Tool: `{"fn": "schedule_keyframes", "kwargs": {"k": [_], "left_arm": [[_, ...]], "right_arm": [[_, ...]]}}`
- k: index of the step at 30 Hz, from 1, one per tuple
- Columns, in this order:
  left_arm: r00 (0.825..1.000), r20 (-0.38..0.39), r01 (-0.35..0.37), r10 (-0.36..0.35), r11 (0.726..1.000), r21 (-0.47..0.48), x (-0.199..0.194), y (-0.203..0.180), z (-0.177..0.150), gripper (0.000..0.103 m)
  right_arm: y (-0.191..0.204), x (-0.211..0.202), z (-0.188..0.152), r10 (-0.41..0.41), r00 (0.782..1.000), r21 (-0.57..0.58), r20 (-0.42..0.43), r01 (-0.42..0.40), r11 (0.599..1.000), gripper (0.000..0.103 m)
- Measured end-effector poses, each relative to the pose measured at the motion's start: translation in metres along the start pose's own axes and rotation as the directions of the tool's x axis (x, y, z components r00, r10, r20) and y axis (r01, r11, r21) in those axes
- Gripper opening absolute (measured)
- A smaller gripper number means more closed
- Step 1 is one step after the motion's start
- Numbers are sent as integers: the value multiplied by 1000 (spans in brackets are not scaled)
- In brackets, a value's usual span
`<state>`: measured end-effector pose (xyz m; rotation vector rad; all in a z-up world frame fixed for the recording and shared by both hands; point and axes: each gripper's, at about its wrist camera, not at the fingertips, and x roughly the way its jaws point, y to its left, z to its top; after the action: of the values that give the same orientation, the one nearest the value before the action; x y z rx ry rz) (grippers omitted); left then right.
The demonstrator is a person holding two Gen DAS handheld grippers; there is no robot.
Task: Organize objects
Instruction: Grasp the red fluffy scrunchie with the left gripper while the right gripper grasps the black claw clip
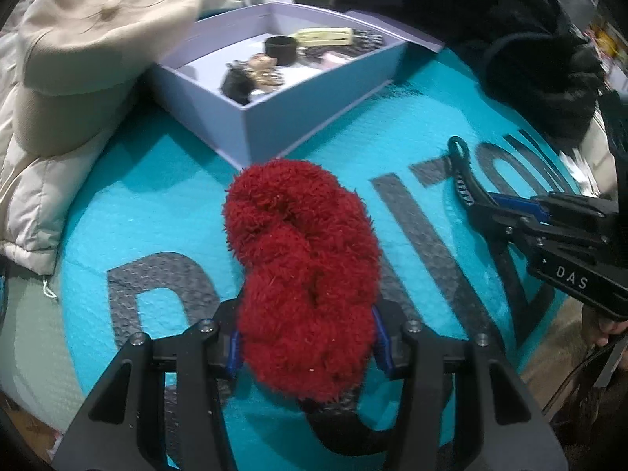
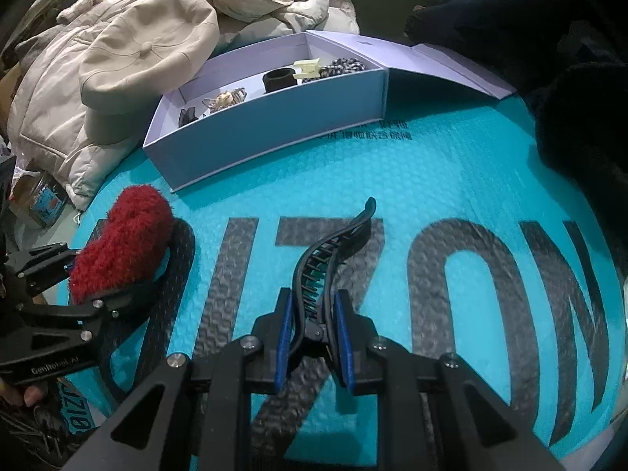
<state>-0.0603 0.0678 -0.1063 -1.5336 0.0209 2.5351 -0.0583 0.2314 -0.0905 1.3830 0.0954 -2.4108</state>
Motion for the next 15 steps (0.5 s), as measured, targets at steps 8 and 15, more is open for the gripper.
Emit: {"fn": "schedule_keyframes", "kwargs": {"k": [8,15], "left_arm": [[1000,-16,-12,12,1000,11,3,-8,1,68],[999,11,-46,46,999,17,9,-7,8,71]], "right_arm": [[0,0,2,-39,999,-3,3,39,999,41],[-1,7,4,-88,996,-17,22,88,996,41]]}}
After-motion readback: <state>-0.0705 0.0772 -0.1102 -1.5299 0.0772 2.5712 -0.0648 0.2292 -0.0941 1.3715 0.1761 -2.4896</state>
